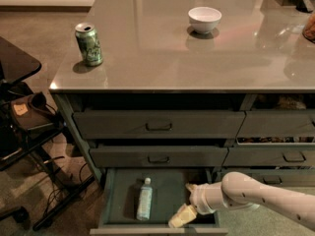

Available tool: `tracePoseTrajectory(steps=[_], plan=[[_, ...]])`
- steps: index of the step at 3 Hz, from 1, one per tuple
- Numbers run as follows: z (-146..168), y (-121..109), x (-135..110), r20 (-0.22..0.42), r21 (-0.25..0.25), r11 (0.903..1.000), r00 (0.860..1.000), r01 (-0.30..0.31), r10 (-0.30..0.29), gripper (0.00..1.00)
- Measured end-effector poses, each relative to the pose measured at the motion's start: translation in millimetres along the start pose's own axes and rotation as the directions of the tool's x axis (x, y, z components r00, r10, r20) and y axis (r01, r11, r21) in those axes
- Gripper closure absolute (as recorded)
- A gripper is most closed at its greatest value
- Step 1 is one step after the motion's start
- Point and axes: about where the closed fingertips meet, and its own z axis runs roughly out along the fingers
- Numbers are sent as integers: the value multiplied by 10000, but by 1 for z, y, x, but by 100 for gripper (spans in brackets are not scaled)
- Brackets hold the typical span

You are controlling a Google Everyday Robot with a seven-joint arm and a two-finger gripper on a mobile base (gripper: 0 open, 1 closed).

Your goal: Pick blue plastic bottle from bottom drawer and place on counter

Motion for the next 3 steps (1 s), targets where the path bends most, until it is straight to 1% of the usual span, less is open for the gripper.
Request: tracePoseTrajectory(steps=[1, 2, 3], plan=[[23, -22, 4, 642, 744, 9964, 9973, -415, 368, 0], [25, -27, 3, 716, 937, 9945, 9967, -457, 391, 0], [56, -35, 12, 1073, 840, 9930, 9915, -828, 736, 0]])
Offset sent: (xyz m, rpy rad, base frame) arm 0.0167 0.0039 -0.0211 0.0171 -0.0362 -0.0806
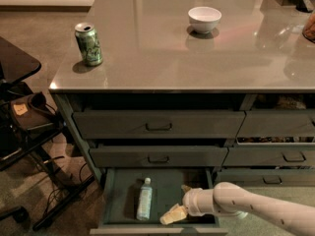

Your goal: Pick blue plastic bottle from bottom drawer and place on counter

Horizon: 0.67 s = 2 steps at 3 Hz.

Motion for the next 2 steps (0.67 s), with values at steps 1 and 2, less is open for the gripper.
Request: tracePoseTrajectory(steps=[1, 2], plan=[[59, -10, 16, 241, -521, 9972, 9982, -533, 546, 0], [83, -30, 26, 505, -408, 9939, 9933, -1023, 1044, 0]])
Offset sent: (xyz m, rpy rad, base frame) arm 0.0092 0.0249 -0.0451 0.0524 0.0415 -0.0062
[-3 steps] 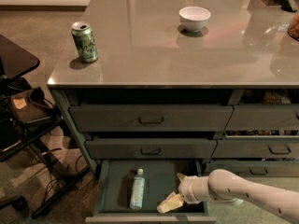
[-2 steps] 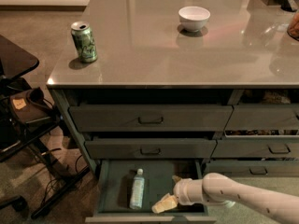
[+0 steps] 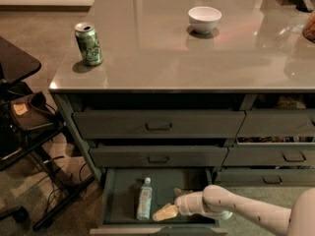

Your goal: Pick blue plastic bottle from bottom drawer and place on counter

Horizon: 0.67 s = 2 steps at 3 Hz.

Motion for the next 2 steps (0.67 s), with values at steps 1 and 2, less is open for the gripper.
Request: tracePoseTrajectory(steps=[1, 2], plan=[[0, 0, 0, 1, -1, 10000, 10000, -2, 2, 0], [25, -1, 1, 342, -294, 9979, 9977, -581, 591, 0]])
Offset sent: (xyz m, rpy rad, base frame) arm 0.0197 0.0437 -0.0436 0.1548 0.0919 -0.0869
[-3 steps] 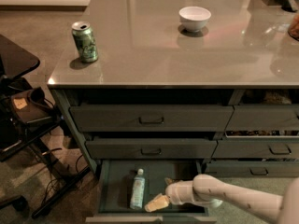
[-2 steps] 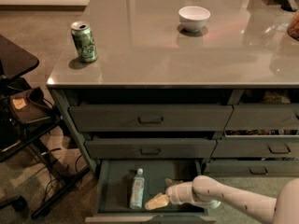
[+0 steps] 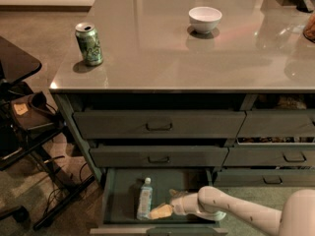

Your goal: Pick blue plastic bottle from bottom drawer and place on counter

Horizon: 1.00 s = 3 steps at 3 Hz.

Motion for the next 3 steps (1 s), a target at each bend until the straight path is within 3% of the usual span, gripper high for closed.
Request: tracePoseTrajectory(steps=[1, 2, 3], plan=[[54, 3, -6, 626, -38, 9975, 9955, -705, 706, 0], [93, 2, -7, 1321, 639, 9907, 9850, -1204, 1112, 0], [94, -9, -7, 1467, 1122, 9847, 9823, -1336, 1166, 0]])
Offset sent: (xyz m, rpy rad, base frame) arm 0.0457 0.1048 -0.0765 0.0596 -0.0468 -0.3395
